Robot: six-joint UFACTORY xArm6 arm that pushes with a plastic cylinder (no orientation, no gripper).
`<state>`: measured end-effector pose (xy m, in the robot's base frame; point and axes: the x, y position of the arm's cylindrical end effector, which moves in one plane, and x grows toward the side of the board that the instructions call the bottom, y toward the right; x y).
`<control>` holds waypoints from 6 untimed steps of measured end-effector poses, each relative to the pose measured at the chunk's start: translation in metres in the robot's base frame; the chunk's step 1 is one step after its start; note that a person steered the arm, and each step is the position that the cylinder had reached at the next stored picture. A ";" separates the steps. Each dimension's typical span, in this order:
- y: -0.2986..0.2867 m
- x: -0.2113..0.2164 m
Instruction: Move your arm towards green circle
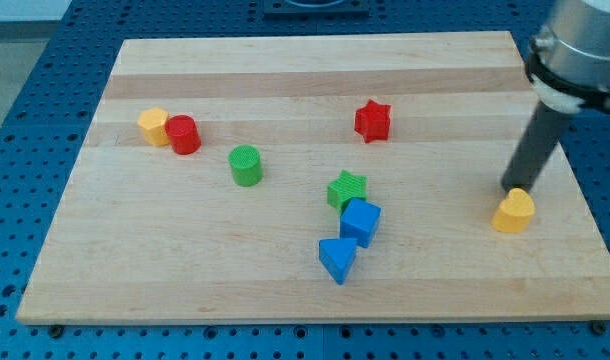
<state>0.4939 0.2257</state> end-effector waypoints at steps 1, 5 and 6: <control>-0.014 0.040; -0.086 0.059; -0.129 0.007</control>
